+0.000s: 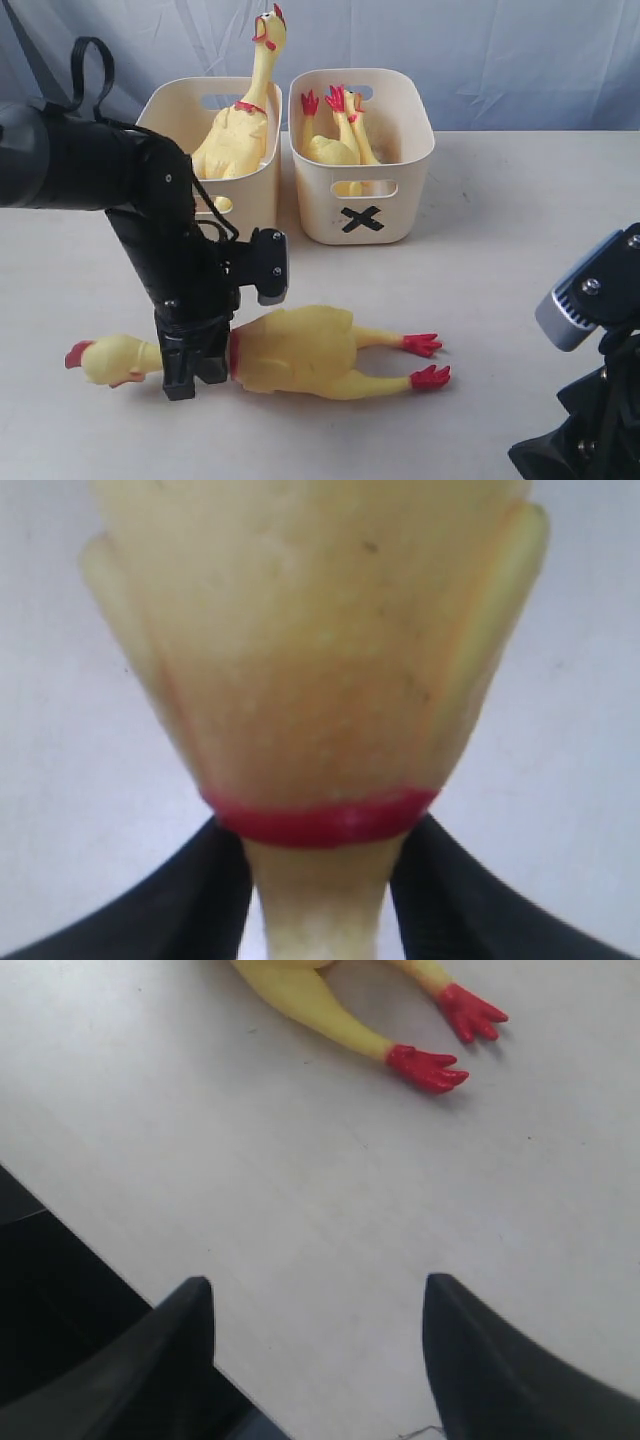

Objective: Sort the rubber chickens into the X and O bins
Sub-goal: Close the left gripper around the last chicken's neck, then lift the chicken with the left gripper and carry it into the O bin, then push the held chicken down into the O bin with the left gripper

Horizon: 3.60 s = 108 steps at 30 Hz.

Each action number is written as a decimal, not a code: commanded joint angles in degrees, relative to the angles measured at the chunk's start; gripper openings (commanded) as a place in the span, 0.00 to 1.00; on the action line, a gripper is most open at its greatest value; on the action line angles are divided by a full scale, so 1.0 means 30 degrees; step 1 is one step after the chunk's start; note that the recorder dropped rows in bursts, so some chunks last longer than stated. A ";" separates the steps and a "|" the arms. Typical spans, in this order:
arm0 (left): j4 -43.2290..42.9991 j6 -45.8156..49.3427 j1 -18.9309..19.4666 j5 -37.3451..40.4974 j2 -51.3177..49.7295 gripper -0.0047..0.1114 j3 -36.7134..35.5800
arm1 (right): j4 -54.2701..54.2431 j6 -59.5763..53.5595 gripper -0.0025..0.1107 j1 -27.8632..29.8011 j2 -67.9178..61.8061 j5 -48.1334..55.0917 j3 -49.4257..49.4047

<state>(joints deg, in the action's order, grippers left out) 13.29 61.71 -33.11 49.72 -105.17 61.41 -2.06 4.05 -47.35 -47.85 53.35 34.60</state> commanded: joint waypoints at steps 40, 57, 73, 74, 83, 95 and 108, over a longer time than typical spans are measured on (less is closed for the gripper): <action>0.5138 -0.0669 -0.0054 -0.4109 0.7030 0.04 -0.0065 | 0.0084 0.0003 0.53 -0.0027 0.0144 -0.0061 -0.0046; 0.6055 -0.3062 0.1122 -1.5173 0.7158 0.04 -0.0065 | 0.0027 0.0003 0.53 -0.0027 0.0144 -0.0097 -0.0046; 0.5869 -0.8551 0.1862 -2.8878 0.1518 0.04 -0.0065 | 0.0026 0.0003 0.53 -0.0027 0.0144 -0.0218 -0.0046; 0.5534 -0.9418 0.2034 -2.9655 0.1076 0.04 -0.0065 | 0.0026 0.0003 0.53 -0.0027 0.0144 -0.0218 -0.0046; 0.2891 -1.2277 0.3448 -3.0308 -0.1896 0.04 0.2346 | 0.0026 0.0003 0.53 -0.0027 0.0144 -0.0218 -0.0046; 0.3135 -1.2950 0.4364 -2.8853 -0.5017 0.04 0.4177 | -0.0037 0.0003 0.53 -0.0027 0.0144 -0.0098 -0.0046; 0.4055 -1.2797 0.4477 -2.6341 -0.5161 0.04 0.4177 | -0.0072 0.0003 0.53 -0.0027 0.0144 -0.0098 -0.0046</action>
<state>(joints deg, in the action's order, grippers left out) 25.00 23.35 -20.04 -30.06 -120.95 73.41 -2.39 4.05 -47.35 -47.85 53.14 34.60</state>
